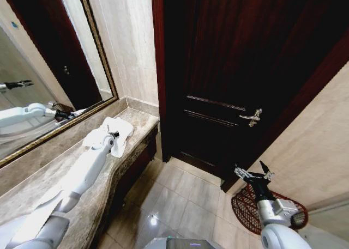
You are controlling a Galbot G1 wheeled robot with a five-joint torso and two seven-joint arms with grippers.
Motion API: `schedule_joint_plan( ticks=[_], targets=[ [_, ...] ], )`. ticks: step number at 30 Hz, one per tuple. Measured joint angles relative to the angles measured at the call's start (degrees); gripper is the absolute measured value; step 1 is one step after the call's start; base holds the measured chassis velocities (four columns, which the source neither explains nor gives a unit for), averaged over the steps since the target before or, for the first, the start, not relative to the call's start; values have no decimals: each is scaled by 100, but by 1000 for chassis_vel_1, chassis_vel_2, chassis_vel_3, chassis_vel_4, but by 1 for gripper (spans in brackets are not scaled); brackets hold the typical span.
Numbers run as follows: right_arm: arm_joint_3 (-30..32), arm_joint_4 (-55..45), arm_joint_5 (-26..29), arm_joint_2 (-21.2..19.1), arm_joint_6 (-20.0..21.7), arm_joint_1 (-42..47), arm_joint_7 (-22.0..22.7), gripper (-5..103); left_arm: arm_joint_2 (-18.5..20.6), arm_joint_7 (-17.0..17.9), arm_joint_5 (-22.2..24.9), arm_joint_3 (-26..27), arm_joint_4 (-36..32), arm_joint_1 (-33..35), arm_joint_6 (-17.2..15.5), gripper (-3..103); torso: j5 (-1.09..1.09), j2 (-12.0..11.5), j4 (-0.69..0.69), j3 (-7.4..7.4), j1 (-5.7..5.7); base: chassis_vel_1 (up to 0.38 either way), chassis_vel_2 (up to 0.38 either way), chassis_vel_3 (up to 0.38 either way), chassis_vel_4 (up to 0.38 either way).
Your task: Discard the used towel into the hamper.
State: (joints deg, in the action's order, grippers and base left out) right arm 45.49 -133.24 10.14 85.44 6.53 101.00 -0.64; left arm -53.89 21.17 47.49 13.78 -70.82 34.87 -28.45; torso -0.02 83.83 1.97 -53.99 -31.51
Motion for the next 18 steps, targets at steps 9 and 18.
schedule_joint_plan(
  ticks=[9,18],
  targets=[
    [-18,-109,3,-15,44,-33,37,100,194,-246,-17,266,-801,328,944,12,2,0,-2,0,0,0,0,0,0],
    [-11,-317,76,-45,164,-92,82,100,545,-179,1,1300,-3455,1851,994,12,3,0,0,2,0,0,0,0,0]
  ],
)
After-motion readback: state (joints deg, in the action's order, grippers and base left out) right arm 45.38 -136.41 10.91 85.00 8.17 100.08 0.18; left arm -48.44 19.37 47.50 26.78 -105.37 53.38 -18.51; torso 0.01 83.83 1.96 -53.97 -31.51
